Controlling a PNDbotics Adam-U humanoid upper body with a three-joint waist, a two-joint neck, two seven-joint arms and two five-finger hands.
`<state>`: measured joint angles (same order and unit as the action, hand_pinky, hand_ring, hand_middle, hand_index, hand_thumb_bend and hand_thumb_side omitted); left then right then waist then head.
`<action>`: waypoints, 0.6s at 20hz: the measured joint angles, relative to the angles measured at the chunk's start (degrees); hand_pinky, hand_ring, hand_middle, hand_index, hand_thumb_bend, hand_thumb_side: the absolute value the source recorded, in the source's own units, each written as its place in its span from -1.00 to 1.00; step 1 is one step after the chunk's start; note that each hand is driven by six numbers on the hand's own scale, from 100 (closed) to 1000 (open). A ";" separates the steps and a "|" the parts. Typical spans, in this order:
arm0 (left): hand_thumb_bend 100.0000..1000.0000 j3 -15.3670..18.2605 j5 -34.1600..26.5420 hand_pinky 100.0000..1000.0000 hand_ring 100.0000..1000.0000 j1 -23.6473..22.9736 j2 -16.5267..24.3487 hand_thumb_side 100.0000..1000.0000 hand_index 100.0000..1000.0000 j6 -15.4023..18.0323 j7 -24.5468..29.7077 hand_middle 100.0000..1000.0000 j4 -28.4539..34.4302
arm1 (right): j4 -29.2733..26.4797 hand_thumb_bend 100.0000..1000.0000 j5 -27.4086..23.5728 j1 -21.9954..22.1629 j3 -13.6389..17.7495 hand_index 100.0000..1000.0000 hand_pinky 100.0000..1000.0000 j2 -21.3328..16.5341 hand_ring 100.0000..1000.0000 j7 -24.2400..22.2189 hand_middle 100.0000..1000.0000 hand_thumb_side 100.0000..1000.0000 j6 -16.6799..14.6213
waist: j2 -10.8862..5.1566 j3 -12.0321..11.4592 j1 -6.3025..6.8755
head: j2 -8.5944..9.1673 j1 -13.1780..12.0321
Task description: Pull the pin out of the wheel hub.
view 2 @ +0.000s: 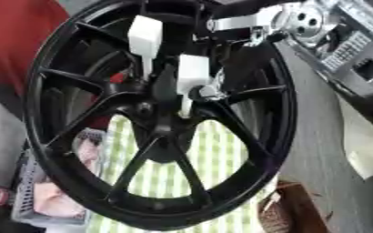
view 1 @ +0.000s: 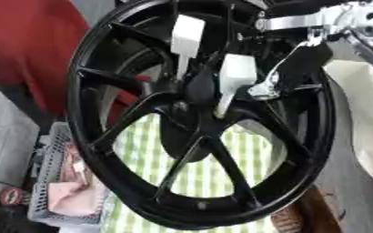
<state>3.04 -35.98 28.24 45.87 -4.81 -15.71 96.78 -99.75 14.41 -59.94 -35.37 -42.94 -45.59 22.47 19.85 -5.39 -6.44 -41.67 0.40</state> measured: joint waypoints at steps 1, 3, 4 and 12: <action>-0.62 0.00 0.00 0.55 0.34 0.00 -0.01 -0.18 0.48 0.00 0.00 0.04 0.00 | 0.00 -0.44 -0.03 0.00 -0.01 0.40 0.34 0.09 0.36 0.11 0.09 -0.44 0.11 | 0.00 0.00 0.00 | 0.00 0.00; -0.62 0.00 0.00 0.55 0.34 -0.01 -0.02 -0.18 0.48 0.00 0.00 0.04 0.00 | 0.00 -0.47 -0.03 0.00 -0.13 0.38 0.33 0.26 0.35 0.29 0.07 -0.46 0.33 | 0.00 0.00 0.00 | 0.00 0.00; -0.61 0.00 0.00 0.55 0.34 -0.01 -0.03 -0.18 0.48 0.01 0.00 0.04 0.00 | 0.01 -0.53 -0.03 0.00 -0.17 0.33 0.32 0.30 0.32 0.34 0.03 -0.51 0.41 | 0.00 0.00 0.00 | 0.00 0.00; -0.62 0.00 -0.01 0.56 0.34 -0.01 -0.50 -0.17 0.48 -0.03 -0.17 0.04 -0.01 | 0.22 -0.96 -1.81 0.00 -0.28 0.22 0.29 0.32 0.26 1.10 -0.09 -0.42 1.42 | 0.02 0.00 0.02 | 0.00 -0.04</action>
<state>3.05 -35.99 28.24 45.37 -4.84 -15.88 96.77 -99.53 12.60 -59.94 -35.65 -42.62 -44.49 23.89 19.87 -5.39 -6.43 -41.67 0.36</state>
